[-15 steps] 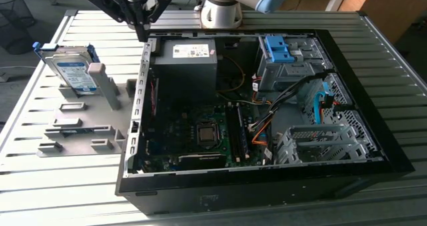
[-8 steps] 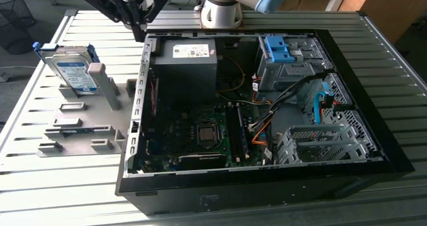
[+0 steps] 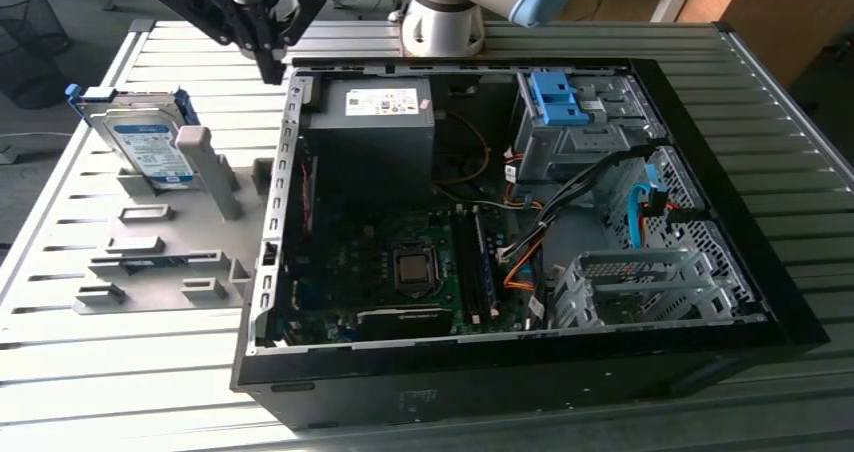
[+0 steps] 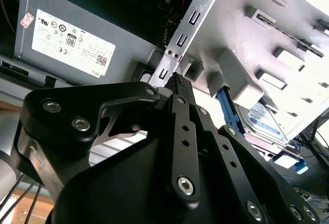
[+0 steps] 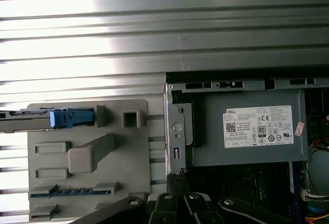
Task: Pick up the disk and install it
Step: 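Reach for the disk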
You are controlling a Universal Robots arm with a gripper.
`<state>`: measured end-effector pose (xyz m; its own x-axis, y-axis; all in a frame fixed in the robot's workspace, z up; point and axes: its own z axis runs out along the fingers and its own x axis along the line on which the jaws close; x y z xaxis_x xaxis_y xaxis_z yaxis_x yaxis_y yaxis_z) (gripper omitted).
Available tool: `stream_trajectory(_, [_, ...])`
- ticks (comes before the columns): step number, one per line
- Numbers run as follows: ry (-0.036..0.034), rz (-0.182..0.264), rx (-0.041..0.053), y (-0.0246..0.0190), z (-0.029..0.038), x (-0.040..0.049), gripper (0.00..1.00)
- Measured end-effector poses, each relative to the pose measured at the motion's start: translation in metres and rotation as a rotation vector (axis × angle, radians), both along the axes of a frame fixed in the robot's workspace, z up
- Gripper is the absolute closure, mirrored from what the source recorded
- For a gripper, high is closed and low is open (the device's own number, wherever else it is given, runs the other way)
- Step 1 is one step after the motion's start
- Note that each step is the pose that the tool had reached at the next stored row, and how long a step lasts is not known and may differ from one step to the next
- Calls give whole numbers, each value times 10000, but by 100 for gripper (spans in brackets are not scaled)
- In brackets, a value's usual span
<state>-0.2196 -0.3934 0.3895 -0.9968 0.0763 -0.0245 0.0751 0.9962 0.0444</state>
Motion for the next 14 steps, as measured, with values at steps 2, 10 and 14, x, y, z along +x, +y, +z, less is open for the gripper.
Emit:
stream_trajectory(2, [0, 0, -1, 0, 0, -18, 89])
stream_trajectory(10, [0, 0, 0, 1, -2, -87, 89])
stream_trajectory(14, [0, 1, -1, 2, -3, -119, 89])
